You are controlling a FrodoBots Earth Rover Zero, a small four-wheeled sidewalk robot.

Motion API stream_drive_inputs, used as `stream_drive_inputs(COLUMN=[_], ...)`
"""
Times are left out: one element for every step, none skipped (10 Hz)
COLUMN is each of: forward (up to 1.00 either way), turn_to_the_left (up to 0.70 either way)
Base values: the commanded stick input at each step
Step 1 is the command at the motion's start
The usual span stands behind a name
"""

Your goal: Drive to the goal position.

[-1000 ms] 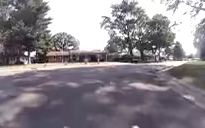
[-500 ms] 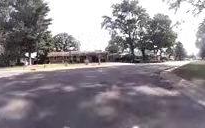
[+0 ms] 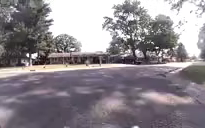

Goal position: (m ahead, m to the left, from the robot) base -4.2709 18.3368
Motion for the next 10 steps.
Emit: stream_drive_inputs(forward=[0.69, 0.69, 0.69, 0.69, 0.69, 0.69, 0.69, 0.69, 0.69, 0.69], turn_to_the_left=[0.03, 0.03, 0.03, 0.03, 0.03, 0.03, 0.16, 0.33, 0.33, 0.33])
